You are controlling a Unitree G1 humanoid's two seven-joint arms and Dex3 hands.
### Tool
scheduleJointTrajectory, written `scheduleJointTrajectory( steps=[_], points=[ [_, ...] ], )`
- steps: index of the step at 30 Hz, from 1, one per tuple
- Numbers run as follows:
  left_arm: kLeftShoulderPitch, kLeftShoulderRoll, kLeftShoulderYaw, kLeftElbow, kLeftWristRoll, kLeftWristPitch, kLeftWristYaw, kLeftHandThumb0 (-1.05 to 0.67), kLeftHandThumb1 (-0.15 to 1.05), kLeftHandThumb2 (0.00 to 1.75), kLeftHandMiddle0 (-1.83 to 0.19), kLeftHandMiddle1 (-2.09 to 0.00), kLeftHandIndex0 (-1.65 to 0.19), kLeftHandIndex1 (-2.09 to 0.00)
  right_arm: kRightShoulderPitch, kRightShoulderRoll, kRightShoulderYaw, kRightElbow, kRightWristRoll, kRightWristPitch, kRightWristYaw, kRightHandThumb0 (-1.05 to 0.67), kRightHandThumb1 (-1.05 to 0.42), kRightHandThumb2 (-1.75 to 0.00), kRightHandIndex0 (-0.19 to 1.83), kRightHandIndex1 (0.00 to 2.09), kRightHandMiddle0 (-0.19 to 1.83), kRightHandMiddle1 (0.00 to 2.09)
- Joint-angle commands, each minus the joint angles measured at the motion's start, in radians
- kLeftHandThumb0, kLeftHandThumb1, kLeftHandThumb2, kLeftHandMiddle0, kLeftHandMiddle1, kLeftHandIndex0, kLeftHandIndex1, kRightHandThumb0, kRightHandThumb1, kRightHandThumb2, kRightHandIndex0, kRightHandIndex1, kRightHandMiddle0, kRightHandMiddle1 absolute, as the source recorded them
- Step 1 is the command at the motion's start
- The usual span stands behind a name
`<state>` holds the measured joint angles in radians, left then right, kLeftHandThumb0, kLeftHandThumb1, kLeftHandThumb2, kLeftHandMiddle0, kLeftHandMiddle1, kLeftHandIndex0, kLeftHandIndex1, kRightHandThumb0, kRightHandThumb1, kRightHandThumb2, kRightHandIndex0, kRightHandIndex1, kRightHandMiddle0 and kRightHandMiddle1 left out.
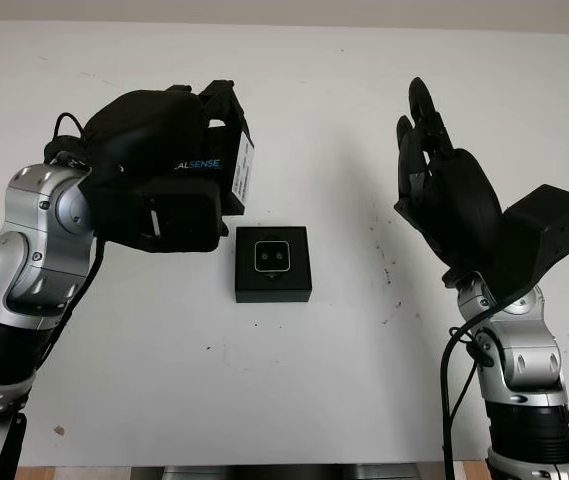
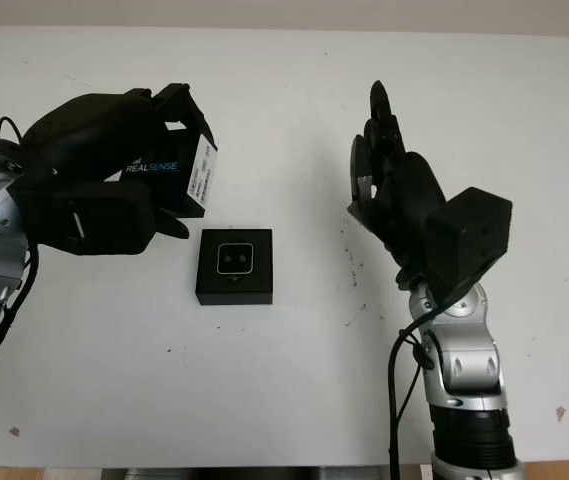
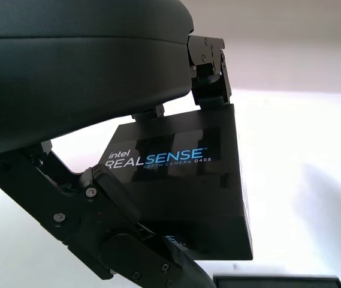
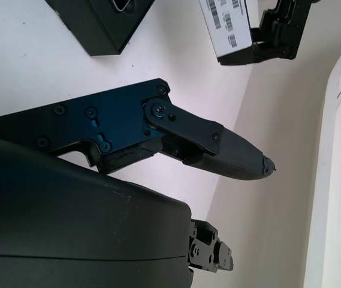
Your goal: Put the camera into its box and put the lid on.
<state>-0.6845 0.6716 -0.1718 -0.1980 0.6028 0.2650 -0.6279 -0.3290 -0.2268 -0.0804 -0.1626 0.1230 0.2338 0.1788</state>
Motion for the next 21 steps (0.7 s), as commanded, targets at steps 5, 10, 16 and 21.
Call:
scheduleJointTrajectory(
  steps=[5,10,16,21],
  points=[
    [-0.043,0.047,0.006,-0.058,-0.009,0.072,-0.132,-0.34,1.05,0.35,-1.02,-2.09,-0.66,-2.09,-0.004,0.010,0.015,0.006,-0.025,-0.007,-0.007,-0.78,-1.05,-0.77,-0.19,0.00,-0.19,0.00],
    [-0.096,0.072,-0.027,-0.074,0.003,0.179,-0.276,-0.33,1.05,0.33,-1.03,-2.09,-0.68,-2.09,-0.010,0.025,0.020,0.008,-0.036,0.010,-0.028,-0.79,-1.05,-0.73,-0.19,0.00,-0.19,0.00],
    [-0.141,0.076,-0.080,-0.082,0.053,0.232,-0.349,-0.30,1.05,0.34,-1.09,-2.09,-0.72,-2.09,-0.017,0.044,0.029,0.037,-0.041,-0.017,-0.037,-0.80,-1.05,-0.72,-0.19,0.00,-0.19,0.00],
    [-0.167,0.057,-0.110,-0.068,0.069,0.245,-0.363,-0.30,1.05,0.38,-1.14,-2.09,-0.76,-2.09,-0.014,0.055,0.032,0.045,-0.041,-0.020,-0.041,-0.81,-1.05,-0.71,-0.19,0.00,-0.19,0.00]
  ],
)
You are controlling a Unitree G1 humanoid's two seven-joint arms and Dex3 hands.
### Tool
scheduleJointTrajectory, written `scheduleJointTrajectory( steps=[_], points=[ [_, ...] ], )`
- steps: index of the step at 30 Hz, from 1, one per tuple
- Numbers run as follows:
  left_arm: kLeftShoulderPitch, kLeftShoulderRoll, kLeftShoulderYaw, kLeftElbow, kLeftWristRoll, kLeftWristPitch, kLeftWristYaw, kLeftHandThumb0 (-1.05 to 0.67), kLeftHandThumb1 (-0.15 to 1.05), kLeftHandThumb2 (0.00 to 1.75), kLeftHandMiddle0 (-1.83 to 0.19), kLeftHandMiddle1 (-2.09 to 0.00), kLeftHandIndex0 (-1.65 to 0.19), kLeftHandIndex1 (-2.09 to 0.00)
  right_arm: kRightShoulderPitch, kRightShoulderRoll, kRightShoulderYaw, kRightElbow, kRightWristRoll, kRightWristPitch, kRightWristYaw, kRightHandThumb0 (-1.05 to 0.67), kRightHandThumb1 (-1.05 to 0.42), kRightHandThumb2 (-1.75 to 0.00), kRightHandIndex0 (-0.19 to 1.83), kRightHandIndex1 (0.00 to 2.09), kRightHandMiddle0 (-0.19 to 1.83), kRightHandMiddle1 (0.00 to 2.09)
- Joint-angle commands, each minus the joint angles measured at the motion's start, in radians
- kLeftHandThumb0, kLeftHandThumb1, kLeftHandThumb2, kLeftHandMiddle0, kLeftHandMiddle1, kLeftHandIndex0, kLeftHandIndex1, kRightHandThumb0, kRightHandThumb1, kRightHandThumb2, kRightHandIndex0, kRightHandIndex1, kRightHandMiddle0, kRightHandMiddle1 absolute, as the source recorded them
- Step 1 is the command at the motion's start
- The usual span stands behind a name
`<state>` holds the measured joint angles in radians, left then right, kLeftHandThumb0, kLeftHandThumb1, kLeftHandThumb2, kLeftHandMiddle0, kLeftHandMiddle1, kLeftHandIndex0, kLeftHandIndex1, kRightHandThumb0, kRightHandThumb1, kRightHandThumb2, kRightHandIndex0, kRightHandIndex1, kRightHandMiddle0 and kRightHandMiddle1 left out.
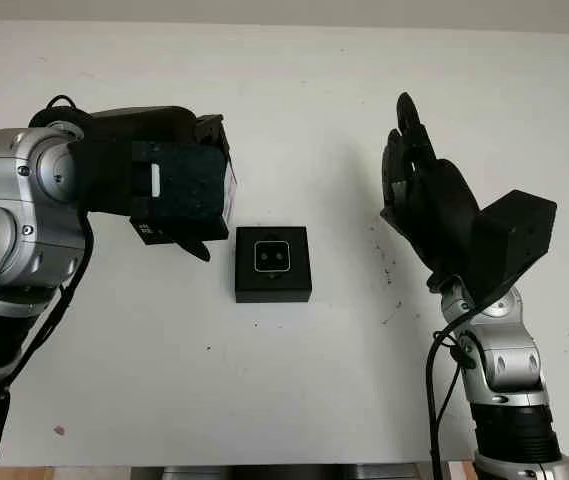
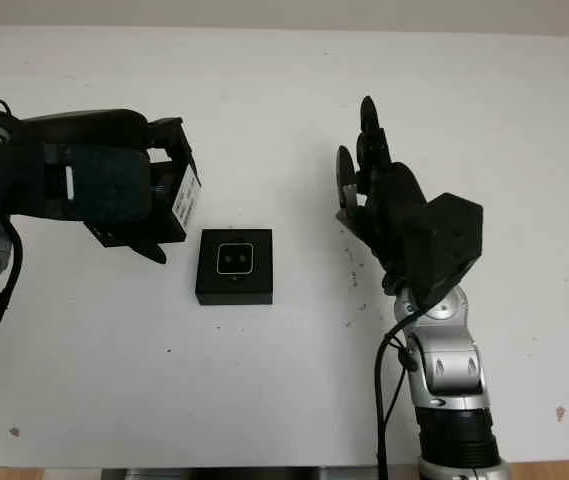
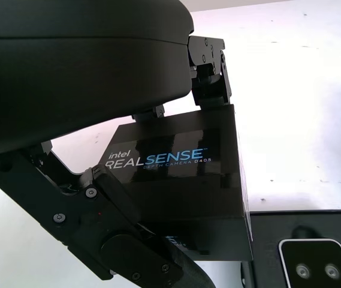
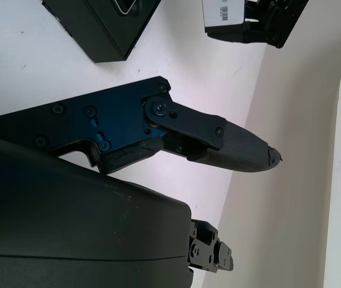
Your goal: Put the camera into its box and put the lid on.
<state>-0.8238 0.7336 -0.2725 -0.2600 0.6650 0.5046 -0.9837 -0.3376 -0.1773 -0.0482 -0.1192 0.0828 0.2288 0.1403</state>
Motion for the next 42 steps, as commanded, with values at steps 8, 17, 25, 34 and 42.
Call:
scheduleJointTrajectory(
  steps=[8,17,25,34,42],
  points=[
    [-0.047,-0.061,-0.024,-0.023,0.034,0.043,0.020,-0.30,1.05,0.42,-1.20,-2.09,-0.70,-2.09,0.002,0.015,-0.004,0.009,-0.005,-0.028,-0.012,-0.80,-1.05,-0.71,-0.19,0.00,-0.19,0.00],
    [-0.059,-0.117,-0.028,-0.052,0.033,0.099,0.030,-0.30,1.05,0.43,-1.15,-2.09,-0.54,-2.09,-0.033,0.016,-0.009,0.071,-0.003,-0.091,-0.009,-0.80,-1.05,-0.67,-0.19,0.00,-0.19,0.00],
    [-0.073,-0.161,-0.054,-0.069,0.017,0.163,-0.001,-0.29,1.05,0.44,-1.18,-2.09,-0.67,-2.09,-0.049,0.027,-0.008,0.115,0.003,-0.126,-0.007,-0.78,-1.05,-0.67,-0.19,0.00,-0.19,0.00],
    [-0.089,-0.203,-0.117,-0.077,0.030,0.218,-0.010,-0.31,1.05,0.42,-1.23,-2.09,-0.64,-2.09,-0.059,0.041,-0.004,0.143,-0.003,-0.142,-0.019,-0.81,-1.05,-0.64,-0.19,0.00,-0.19,0.00],
    [-0.037,-0.207,-0.139,-0.101,0.050,0.154,0.047,-0.31,1.05,0.41,-1.08,-2.09,0.13,-2.09,-0.058,0.053,-0.002,0.158,-0.010,-0.151,-0.031,-0.83,-1.05,-0.64,-0.19,0.00,-0.19,0.00]
  ],
)
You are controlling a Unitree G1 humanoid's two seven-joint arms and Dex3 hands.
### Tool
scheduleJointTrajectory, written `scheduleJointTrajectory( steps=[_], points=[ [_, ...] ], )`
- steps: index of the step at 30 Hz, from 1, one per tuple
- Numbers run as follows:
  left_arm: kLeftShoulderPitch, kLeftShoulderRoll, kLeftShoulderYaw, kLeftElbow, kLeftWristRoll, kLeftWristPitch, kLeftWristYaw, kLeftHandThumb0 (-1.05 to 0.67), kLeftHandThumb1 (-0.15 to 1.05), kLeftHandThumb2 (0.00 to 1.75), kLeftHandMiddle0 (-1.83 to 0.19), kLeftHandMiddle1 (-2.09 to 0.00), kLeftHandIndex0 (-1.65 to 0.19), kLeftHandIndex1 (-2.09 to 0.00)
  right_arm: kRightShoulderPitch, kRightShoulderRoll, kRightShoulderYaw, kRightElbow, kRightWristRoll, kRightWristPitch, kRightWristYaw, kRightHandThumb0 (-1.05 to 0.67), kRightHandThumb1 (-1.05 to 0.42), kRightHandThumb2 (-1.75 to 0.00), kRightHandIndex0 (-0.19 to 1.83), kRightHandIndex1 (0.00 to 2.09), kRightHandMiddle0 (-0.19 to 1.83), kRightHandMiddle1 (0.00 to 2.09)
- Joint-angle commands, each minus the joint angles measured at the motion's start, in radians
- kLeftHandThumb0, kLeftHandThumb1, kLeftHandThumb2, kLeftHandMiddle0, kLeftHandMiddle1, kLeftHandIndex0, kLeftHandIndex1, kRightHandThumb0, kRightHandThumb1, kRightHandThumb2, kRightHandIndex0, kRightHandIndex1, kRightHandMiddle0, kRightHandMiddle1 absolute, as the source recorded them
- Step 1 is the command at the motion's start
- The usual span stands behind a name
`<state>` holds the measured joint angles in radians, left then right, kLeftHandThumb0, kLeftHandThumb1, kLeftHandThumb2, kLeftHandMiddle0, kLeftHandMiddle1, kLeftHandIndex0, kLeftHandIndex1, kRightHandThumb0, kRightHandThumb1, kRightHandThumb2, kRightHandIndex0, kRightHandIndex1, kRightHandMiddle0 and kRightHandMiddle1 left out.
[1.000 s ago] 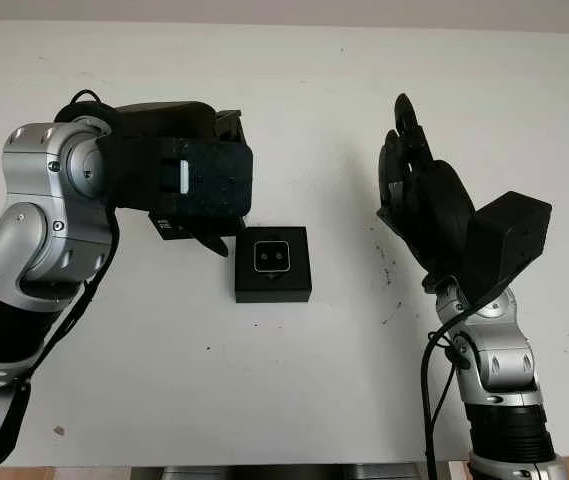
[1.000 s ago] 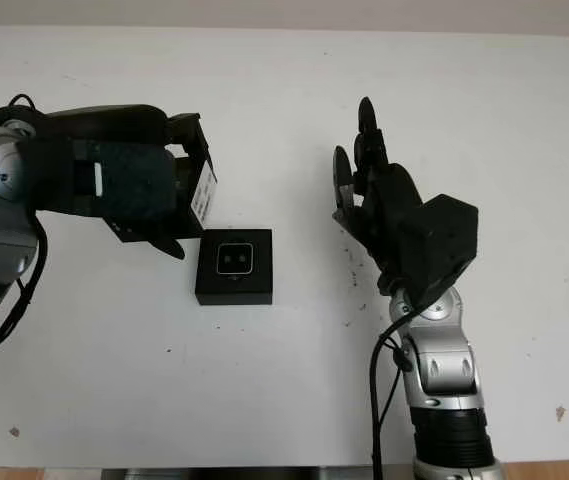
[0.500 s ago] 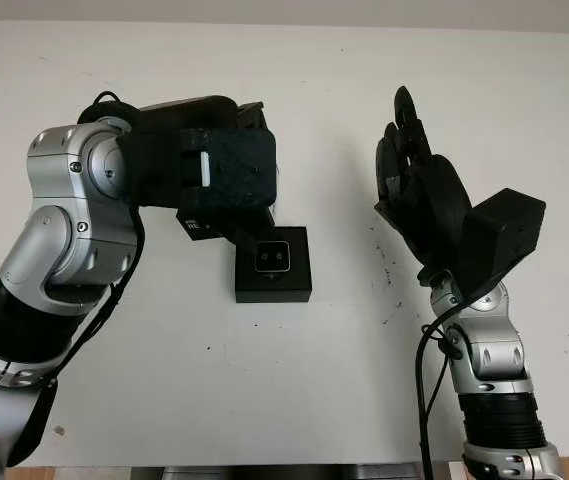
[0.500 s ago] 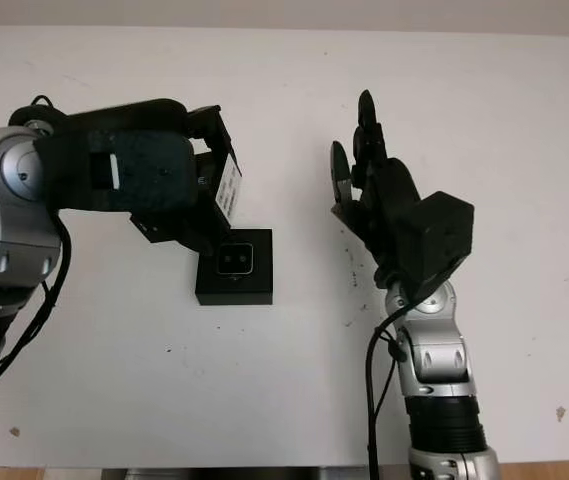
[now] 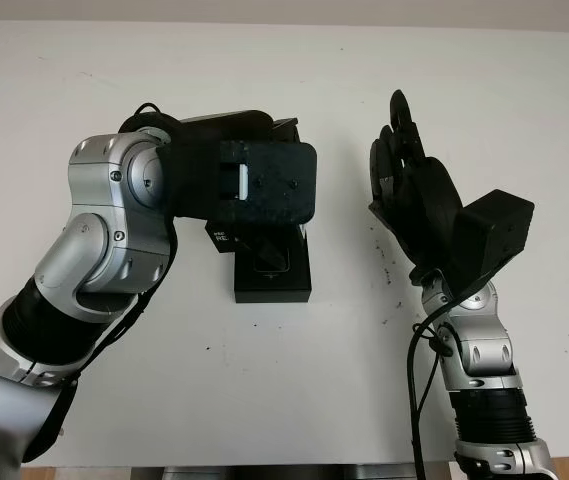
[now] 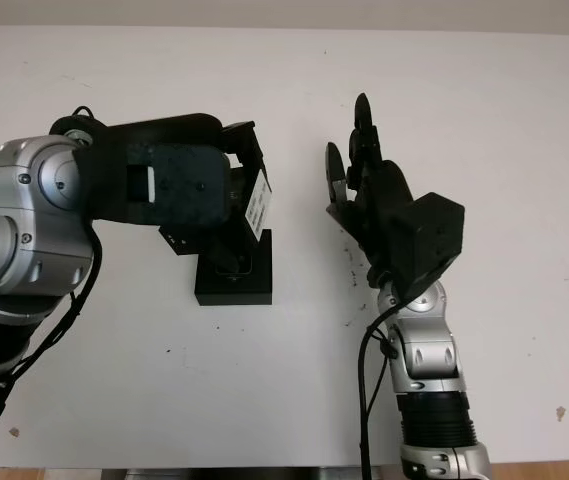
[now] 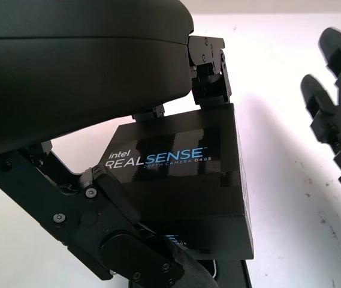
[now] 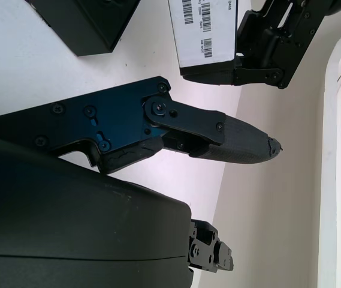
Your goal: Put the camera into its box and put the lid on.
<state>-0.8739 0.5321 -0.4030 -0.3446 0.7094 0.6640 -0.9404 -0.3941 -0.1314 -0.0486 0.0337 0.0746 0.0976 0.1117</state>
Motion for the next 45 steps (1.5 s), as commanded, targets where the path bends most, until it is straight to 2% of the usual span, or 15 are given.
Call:
scheduleJointTrajectory(
  steps=[1,3,6,8,11,18,20,21,22,25,29,32,34,38,45],
  points=[
    [0.015,-0.004,-0.010,-0.013,0.001,-0.012,0.003,-0.31,1.05,0.42,-1.18,-2.09,-0.17,-2.09,-0.003,0.007,-0.001,0.006,-0.002,-0.018,-0.003,-0.83,-1.05,-0.64,-0.19,0.00,-0.19,0.00],
    [0.020,-0.006,-0.011,-0.002,-0.007,-0.033,0.011,-0.30,1.05,0.43,-1.30,-2.09,-0.52,-2.09,-0.005,0.007,0.001,0.001,-0.005,-0.005,-0.006,-0.84,-1.05,-0.64,-0.19,0.00,-0.19,0.00],
    [0.022,-0.017,-0.010,0.023,-0.026,-0.057,0.018,-0.29,1.05,0.41,-1.10,-2.09,-0.37,-2.09,-0.006,0.007,0.002,0.002,-0.007,-0.005,-0.004,-0.84,-1.05,-0.65,-0.19,0.00,-0.19,0.00],
    [0.024,-0.022,-0.013,0.037,-0.026,-0.067,0.026,-0.28,1.05,0.40,-1.05,-2.09,-0.39,-2.09,-0.007,0.007,0.003,0.008,-0.008,-0.014,-0.002,-0.84,-1.05,-0.65,-0.19,0.00,-0.19,0.00],
    [0.028,-0.029,-0.015,0.053,-0.025,-0.070,0.032,-0.27,1.05,0.39,-1.18,-2.09,-0.58,-2.09,-0.008,0.009,0.004,0.014,-0.008,-0.025,0.001,-0.84,-1.05,-0.66,-0.19,0.00,-0.19,0.00],
    [0.025,-0.033,-0.037,0.062,0.012,-0.005,0.006,-0.27,1.05,0.41,-1.24,-2.09,-0.51,-2.09,-0.008,0.015,-0.008,0.043,0.009,-0.054,0.011,-0.84,-1.05,-0.66,-0.19,0.00,-0.19,0.00],
    [0.021,-0.036,-0.046,0.069,0.019,0.021,-0.008,-0.26,1.05,0.41,-1.25,-2.09,-0.38,-2.09,-0.011,0.018,-0.010,0.048,0.014,-0.056,0.012,-0.83,-1.05,-0.66,-0.19,0.00,-0.19,0.00],
    [0.016,-0.037,-0.052,0.073,0.023,0.034,-0.018,-0.27,1.05,0.43,-1.18,-2.09,-0.06,-2.09,-0.013,0.019,-0.010,0.052,0.015,-0.059,0.013,-0.83,-1.05,-0.66,-0.19,0.00,-0.19,0.00],
    [0.010,-0.036,-0.058,0.076,0.027,0.042,-0.029,-0.27,1.05,0.43,-1.15,-2.09,0.06,-2.09,-0.016,0.018,-0.009,0.060,0.014,-0.068,0.016,-0.83,-1.05,-0.66,-0.19,0.00,-0.19,0.00],
    [-0.009,-0.031,-0.084,0.081,0.051,0.059,-0.063,-0.27,1.05,0.43,-1.02,-2.09,0.15,-2.07,-0.026,0.018,-0.006,0.087,0.008,-0.101,0.019,-0.82,-1.05,-0.67,-0.19,0.00,-0.19,0.00],
    [-0.018,-0.035,-0.096,0.069,0.076,0.115,-0.105,-0.27,1.05,0.42,-0.90,-2.09,0.04,-2.09,-0.037,0.016,-0.001,0.102,0.004,-0.108,0.026,-0.82,-1.05,-0.67,-0.19,0.00,-0.19,0.00],
    [-0.023,-0.031,-0.106,0.060,0.088,0.156,-0.144,-0.29,1.05,0.43,-0.95,-2.09,-0.18,-2.09,-0.040,0.019,-0.002,0.105,0.006,-0.107,0.026,-0.83,-1.05,-0.67,-0.19,0.00,-0.19,0.00],
    [-0.024,-0.029,-0.109,0.052,0.091,0.178,-0.163,-0.30,1.05,0.44,-1.05,-2.09,-0.51,-2.09,-0.044,0.021,-0.002,0.108,0.005,-0.108,0.023,-0.83,-1.05,-0.66,-0.19,0.00,-0.19,0.00],
    [-0.025,-0.030,-0.117,0.044,0.093,0.233,-0.201,-0.31,1.05,0.46,-1.09,-2.09,-0.72,-2.09,-0.054,0.018,0.003,0.119,-0.005,-0.110,0.021,-0.83,-1.05,-0.66,-0.19,0.00,-0.19,0.00],
    [-0.008,-0.043,-0.120,0.024,0.065,0.239,-0.196,-0.28,1.05,0.42,-1.06,-2.09,-0.53,-2.09,-0.060,0.025,0.004,0.117,-0.007,-0.098,0.020,-0.82,-1.05,-0.65,-0.19,0.00,-0.19,0.00]
  ],
)
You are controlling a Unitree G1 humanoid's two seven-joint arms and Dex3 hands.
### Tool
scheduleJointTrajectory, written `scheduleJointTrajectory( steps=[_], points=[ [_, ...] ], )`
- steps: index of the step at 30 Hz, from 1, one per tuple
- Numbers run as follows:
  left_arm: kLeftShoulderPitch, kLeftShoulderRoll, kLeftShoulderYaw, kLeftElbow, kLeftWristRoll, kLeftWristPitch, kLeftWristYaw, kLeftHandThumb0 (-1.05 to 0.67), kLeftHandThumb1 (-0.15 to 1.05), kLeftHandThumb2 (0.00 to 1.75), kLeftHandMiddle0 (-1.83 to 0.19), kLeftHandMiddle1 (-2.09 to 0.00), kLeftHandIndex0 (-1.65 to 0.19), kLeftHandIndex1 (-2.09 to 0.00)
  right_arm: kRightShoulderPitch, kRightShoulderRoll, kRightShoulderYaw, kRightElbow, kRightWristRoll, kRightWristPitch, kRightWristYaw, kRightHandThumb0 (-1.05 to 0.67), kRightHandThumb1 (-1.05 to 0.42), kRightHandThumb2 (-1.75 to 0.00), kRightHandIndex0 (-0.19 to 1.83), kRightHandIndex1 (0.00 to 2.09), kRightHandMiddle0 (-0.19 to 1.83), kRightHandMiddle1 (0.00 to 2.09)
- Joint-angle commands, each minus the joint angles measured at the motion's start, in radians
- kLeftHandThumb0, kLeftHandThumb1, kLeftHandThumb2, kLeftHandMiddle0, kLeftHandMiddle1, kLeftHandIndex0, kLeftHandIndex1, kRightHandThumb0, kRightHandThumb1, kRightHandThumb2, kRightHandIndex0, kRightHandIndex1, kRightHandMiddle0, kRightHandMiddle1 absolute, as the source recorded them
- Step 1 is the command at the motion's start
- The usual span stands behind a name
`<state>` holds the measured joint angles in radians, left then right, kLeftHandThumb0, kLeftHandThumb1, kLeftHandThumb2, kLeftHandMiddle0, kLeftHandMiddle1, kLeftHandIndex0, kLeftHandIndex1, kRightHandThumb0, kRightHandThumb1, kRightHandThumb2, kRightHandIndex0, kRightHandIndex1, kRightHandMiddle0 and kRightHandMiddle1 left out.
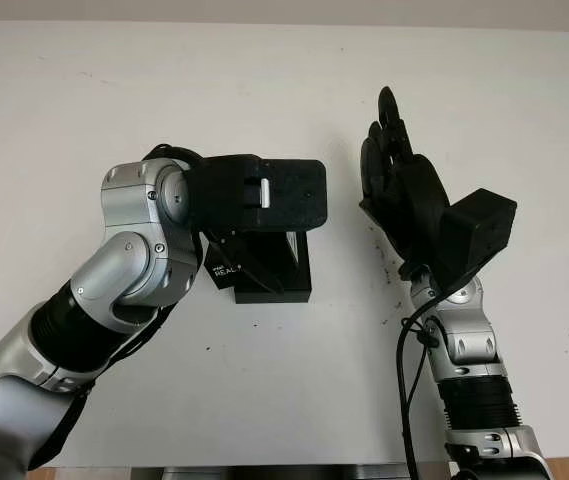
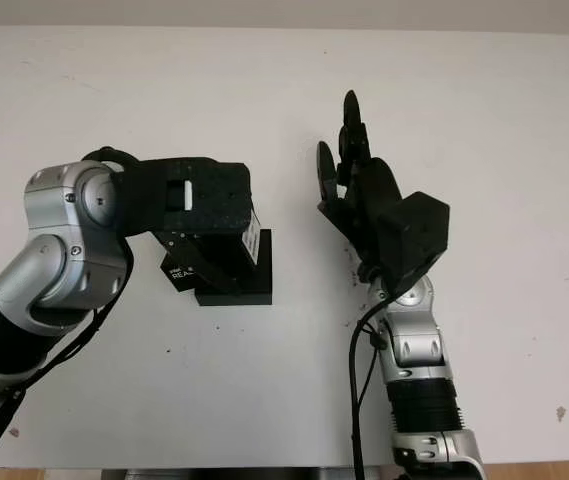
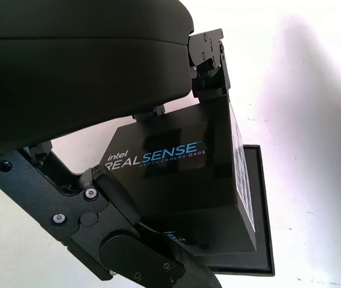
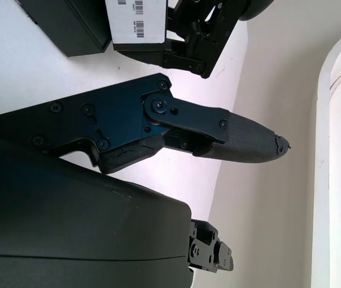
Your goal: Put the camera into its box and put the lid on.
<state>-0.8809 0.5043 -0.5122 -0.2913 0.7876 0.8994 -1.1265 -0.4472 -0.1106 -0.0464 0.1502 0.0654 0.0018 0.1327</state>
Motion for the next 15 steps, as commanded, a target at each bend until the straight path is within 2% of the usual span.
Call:
scheduleJointTrajectory(
  steps=[1,5,7,10,15],
  points=[
    [-0.002,-0.019,-0.011,-0.029,-0.020,0.004,-0.009,-0.27,1.05,0.43,-1.11,-2.09,-0.55,-2.09,-0.006,0.004,0.002,-0.002,0.002,0.002,-0.001,-0.81,-1.05,-0.65,-0.19,0.00,-0.19,0.00],
    [0.003,-0.029,0.003,-0.034,-0.071,-0.043,0.023,-0.26,1.05,0.45,-1.19,-2.09,-0.61,-2.09,-0.005,0.008,0.001,-0.007,0.005,0.010,-0.003,-0.80,-1.05,-0.65,-0.19,0.00,-0.19,0.00],
    [-0.007,-0.032,-0.008,-0.031,-0.074,-0.047,0.032,-0.29,1.05,0.44,-1.09,-2.09,-0.35,-2.09,-0.005,0.010,0.001,-0.006,0.001,0.011,-0.008,-0.80,-1.05,-0.64,-0.19,0.00,-0.19,0.00],
    [-0.015,-0.043,-0.027,-0.031,-0.059,-0.038,0.048,-0.28,1.05,0.44,-1.01,-2.09,-0.19,-2.09,-0.007,0.014,0.002,0.003,-0.001,0.003,-0.013,-0.81,-1.05,-0.64,-0.19,0.00,-0.19,0.00],
    [0.007,-0.053,-0.044,-0.026,-0.042,-0.067,0.109,-0.24,1.05,0.46,-1.10,-2.09,-0.26,-2.09,-0.006,0.019,0.002,0.006,-0.002,0.000,-0.017,-0.81,-1.05,-0.63,-0.19,0.00,-0.19,0.00]
  ],
)
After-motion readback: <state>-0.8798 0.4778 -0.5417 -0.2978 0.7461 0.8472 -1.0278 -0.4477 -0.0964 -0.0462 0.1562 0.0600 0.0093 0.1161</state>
